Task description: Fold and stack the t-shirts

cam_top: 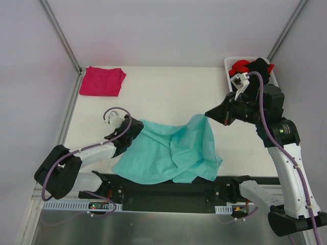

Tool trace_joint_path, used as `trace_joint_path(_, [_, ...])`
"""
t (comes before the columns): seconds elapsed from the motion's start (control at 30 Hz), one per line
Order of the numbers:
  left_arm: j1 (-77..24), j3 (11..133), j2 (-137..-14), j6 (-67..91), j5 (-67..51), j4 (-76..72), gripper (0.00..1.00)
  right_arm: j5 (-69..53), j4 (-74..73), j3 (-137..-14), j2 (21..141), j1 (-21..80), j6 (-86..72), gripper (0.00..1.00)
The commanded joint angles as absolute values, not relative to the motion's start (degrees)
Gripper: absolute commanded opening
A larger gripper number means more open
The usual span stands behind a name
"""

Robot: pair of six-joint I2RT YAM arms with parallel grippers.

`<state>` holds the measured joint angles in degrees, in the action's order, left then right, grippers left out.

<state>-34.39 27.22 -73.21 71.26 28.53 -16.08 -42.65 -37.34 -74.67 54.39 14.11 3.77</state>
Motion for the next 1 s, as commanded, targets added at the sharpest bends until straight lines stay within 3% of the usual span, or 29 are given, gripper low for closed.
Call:
trace_joint_path(0.0, [-33.6, 27.0, -75.1, 71.4, 28.6, -19.8, 0.52, -43.2, -37.4, -77.2, 53.8, 14.3, 5.2, 0.01])
trace_joint_path(0.57, [-32.0, 27.9, -82.7, 70.3, 27.2, -26.5, 0.49, -43.6, -39.5, -77.1, 53.3, 14.3, 6.7, 0.01])
trace_joint_path(0.97, [-31.5, 30.2, -77.9, 66.9, 28.7, -20.7, 0.49, -44.6, -37.9, -76.1, 53.6, 14.4, 5.5, 0.01])
